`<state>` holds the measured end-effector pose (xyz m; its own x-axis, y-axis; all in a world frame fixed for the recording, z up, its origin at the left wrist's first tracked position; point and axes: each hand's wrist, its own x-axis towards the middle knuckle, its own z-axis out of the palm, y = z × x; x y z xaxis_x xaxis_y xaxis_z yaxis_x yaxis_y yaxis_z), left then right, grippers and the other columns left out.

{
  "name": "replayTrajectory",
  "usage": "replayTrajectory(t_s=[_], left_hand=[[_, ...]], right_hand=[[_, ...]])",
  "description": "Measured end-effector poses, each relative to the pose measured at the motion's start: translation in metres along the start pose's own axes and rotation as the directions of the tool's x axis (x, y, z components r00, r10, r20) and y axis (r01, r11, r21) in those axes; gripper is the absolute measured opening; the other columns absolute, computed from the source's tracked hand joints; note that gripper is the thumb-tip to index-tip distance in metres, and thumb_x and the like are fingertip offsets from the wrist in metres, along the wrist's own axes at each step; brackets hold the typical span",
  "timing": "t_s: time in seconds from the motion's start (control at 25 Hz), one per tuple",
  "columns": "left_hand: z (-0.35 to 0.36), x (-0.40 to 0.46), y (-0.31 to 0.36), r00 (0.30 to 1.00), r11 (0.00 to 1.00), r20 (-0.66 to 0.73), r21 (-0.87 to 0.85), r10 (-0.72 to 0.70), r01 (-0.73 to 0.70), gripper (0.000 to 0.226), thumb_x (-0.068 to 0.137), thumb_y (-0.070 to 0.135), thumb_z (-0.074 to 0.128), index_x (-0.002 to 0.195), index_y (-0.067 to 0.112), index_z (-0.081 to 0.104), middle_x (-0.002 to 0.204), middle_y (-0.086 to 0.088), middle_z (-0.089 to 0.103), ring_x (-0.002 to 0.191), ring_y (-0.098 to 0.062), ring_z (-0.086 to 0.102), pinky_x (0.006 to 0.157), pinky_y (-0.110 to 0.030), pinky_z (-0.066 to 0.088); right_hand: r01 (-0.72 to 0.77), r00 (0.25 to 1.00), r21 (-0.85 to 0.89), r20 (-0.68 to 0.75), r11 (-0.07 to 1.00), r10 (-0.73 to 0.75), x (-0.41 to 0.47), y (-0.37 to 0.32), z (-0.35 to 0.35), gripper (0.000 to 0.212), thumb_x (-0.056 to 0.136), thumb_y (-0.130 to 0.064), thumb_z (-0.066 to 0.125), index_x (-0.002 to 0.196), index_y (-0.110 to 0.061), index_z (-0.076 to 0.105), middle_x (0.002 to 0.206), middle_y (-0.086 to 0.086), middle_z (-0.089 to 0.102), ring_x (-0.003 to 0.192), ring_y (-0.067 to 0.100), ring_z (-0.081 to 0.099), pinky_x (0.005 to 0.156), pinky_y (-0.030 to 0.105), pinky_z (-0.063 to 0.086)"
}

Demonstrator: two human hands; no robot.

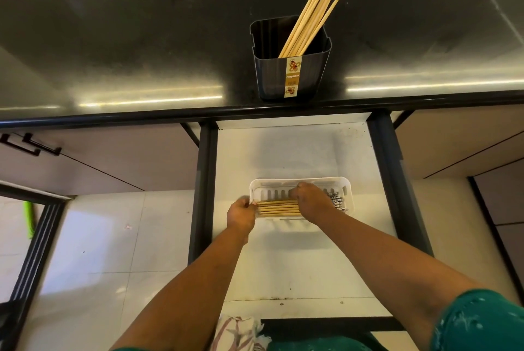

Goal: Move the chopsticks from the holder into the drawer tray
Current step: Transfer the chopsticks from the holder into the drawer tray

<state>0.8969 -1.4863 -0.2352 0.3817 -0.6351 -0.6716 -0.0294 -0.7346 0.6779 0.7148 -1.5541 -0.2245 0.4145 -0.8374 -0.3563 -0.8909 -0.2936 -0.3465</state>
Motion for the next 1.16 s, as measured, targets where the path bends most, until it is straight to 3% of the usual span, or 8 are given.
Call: replayTrajectory(t_s=[0.16, 0.48, 0.64, 0.72, 0.8, 0.88, 0.96, 1.16], left_hand=[[-0.001, -0.001, -0.003, 0.998, 0.991, -0.065, 0.135, 0.012, -0.003, 0.033, 0.095, 0.026, 0.051, 0.126, 0.013, 0.055, 0.114, -0.005, 0.062, 0.09, -0.017, 0.055, 0.09, -0.035, 0.048], [0.005, -0.006, 0.004, 0.999, 0.983, -0.037, 0.182, 0.005, 0.002, 0.028, 0.096, 0.03, 0.048, 0.119, 0.015, 0.056, 0.104, -0.003, 0.062, 0.085, -0.019, 0.059, 0.079, -0.03, 0.05], [0.005, -0.006, 0.006, 0.999, 0.98, -0.036, 0.197, 0.002, 0.005, 0.028, 0.097, 0.027, 0.048, 0.121, 0.013, 0.055, 0.104, -0.004, 0.06, 0.089, -0.021, 0.059, 0.079, -0.031, 0.049], [0.005, -0.005, 0.005, 0.999, 0.979, -0.041, 0.205, 0.019, -0.01, 0.027, 0.097, 0.025, 0.048, 0.12, 0.015, 0.055, 0.102, -0.003, 0.06, 0.087, -0.02, 0.059, 0.077, -0.03, 0.048], [0.004, -0.004, 0.005, 0.998, 0.975, -0.04, 0.219, 0.04, -0.03, 0.025, 0.096, 0.025, 0.049, 0.118, 0.016, 0.055, 0.1, -0.002, 0.06, 0.08, -0.018, 0.058, 0.075, -0.029, 0.048], [0.003, -0.004, 0.005, 0.998, 0.974, -0.04, 0.226, 0.042, -0.032, 0.026, 0.096, 0.025, 0.05, 0.12, 0.017, 0.054, 0.102, -0.002, 0.06, 0.078, -0.017, 0.057, 0.073, -0.028, 0.047], [0.003, -0.004, 0.005, 0.998, 0.974, -0.049, 0.225, 0.027, -0.015, 0.03, 0.095, 0.026, 0.051, 0.124, 0.018, 0.051, 0.104, -0.001, 0.057, 0.083, -0.018, 0.056, 0.074, -0.029, 0.048], [0.004, -0.005, 0.008, 0.998, 0.976, -0.059, 0.218, -0.001, 0.014, 0.038, 0.095, 0.029, 0.05, 0.131, 0.017, 0.047, 0.109, -0.002, 0.057, 0.089, -0.019, 0.054, 0.078, -0.031, 0.049]], right_hand=[[-0.308, 0.95, 0.074, 0.075, 0.949, 0.303, -0.006, 0.022, -0.013, 0.026, 0.094, -0.008, 0.043, 0.107, -0.005, 0.065, 0.108, 0.017, 0.065, 0.094, 0.033, 0.062, 0.078, 0.036, 0.048], [-0.104, 0.96, -0.004, 0.261, 0.995, 0.101, -0.035, 0.033, 0.003, 0.054, 0.103, -0.04, 0.024, 0.151, -0.014, 0.026, 0.159, 0.006, 0.024, 0.148, 0.024, 0.015, 0.121, 0.043, 0.011], [-0.092, 0.99, 0.059, -0.103, 0.994, 0.098, -0.045, 0.031, -0.006, 0.039, 0.1, -0.026, 0.039, 0.129, -0.008, 0.056, 0.131, 0.011, 0.059, 0.12, 0.029, 0.055, 0.104, 0.041, 0.045], [-0.114, 0.871, 0.191, -0.454, 0.975, 0.191, -0.05, 0.041, -0.012, 0.019, 0.093, -0.013, 0.052, 0.102, -0.006, 0.067, 0.103, 0.013, 0.069, 0.091, 0.027, 0.062, 0.079, 0.035, 0.056], [-0.262, 0.702, 0.545, -0.458, 0.796, 0.545, -0.055, 0.06, -0.023, 0.015, 0.092, -0.005, 0.051, 0.099, -0.007, 0.064, 0.098, 0.015, 0.067, 0.084, 0.023, 0.058, 0.071, 0.029, 0.048], [-0.453, 0.608, 0.797, -0.052, 0.399, 0.792, -0.055, 0.078, -0.026, 0.025, 0.096, -0.01, 0.041, 0.112, -0.012, 0.059, 0.106, 0.015, 0.066, 0.088, 0.025, 0.057, 0.075, 0.032, 0.046], [-0.577, 0.612, 0.794, 0.266, 0.191, 0.745, -0.056, 0.084, -0.023, 0.034, 0.096, -0.017, 0.033, 0.121, -0.014, 0.055, 0.108, 0.017, 0.066, 0.097, 0.032, 0.061, 0.087, 0.041, 0.052], [-0.484, 0.548, 0.875, 0.295, 0.01, 0.783, -0.058, 0.084, -0.014, 0.03, 0.098, -0.021, 0.033, 0.12, -0.014, 0.052, 0.096, 0.015, 0.063, 0.088, 0.03, 0.063, 0.085, 0.042, 0.055]])
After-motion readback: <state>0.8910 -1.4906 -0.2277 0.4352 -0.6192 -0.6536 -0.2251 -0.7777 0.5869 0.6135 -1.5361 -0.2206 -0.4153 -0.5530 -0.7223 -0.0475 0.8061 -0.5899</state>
